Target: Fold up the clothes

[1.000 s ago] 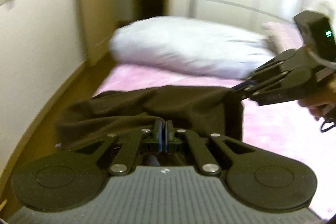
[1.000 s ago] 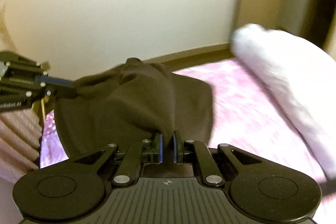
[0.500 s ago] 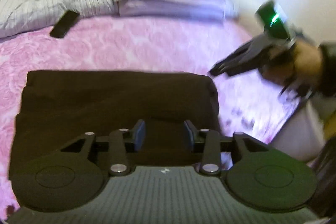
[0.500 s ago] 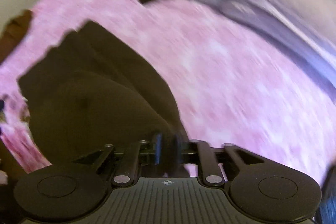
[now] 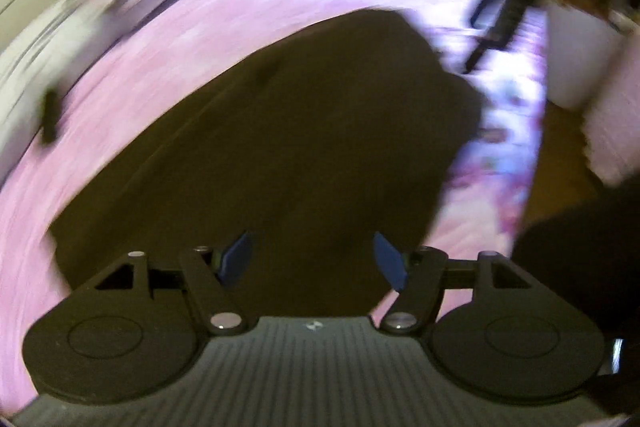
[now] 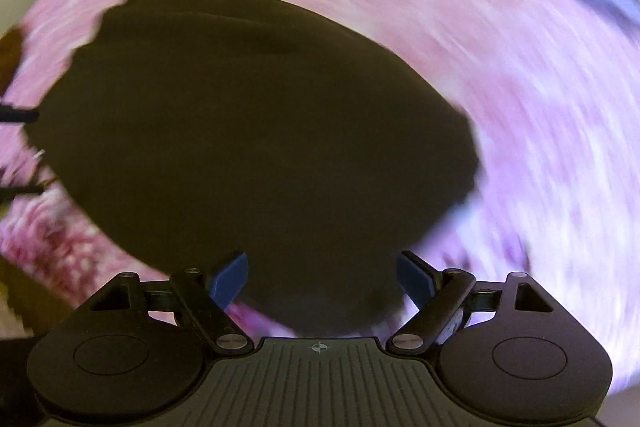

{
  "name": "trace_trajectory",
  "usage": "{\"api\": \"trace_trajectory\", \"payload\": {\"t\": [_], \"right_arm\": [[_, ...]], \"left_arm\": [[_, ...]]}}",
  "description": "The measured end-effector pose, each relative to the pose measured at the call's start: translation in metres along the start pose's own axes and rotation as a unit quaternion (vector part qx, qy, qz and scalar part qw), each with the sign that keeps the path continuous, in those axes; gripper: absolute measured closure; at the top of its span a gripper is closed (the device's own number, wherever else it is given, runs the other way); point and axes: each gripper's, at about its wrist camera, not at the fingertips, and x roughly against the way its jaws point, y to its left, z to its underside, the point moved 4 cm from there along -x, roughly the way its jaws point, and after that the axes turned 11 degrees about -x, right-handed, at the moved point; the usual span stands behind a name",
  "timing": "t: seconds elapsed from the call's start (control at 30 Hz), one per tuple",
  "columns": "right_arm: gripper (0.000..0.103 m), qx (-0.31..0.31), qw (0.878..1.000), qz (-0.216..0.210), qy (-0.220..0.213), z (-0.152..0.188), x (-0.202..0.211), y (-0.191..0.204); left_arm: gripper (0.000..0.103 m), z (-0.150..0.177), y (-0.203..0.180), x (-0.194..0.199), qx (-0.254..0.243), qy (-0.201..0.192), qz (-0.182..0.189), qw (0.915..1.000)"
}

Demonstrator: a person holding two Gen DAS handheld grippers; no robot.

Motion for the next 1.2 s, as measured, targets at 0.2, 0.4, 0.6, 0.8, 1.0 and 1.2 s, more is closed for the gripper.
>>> {"api": "trace_trajectory", "payload": {"t": [0.2,0.4,0.6,0.8,1.0,1.2], "right_arm": [[0.019,-0.099,0.994,0.039,-0.027,0.020,0.020,-0.085],[0.019,-0.101,0.994,0.022,-0.041,0.016,0.002,-0.148],[0.019,-0.080,0.995,-0.039,-0.039,0.010,-0.026,-0.164],[0.019,0.020,0.989,-0.129,-0.067,-0.019,-0.036,-0.106],[0.018,0.045,0.971,-0.196,-0.129,-0.078,-0.056,-0.018],[0.014,-0.004,0.960,-0.235,-0.156,-0.110,-0.072,0.063]], "left_arm": [[0.031,-0.078,-0.090,-0.060,-0.189,-0.067,0.040,0.9788],[0.047,-0.100,-0.133,-0.141,-0.314,0.003,-0.007,0.9494],[0.094,-0.136,-0.026,-0.093,-0.067,-0.010,-0.061,0.9959],[0.094,-0.130,0.154,0.017,0.121,-0.012,-0.173,0.9774],[0.094,-0.079,0.275,0.039,0.213,0.000,-0.208,0.9547],[0.094,-0.027,0.317,0.011,0.229,-0.010,-0.175,0.9576]]}}
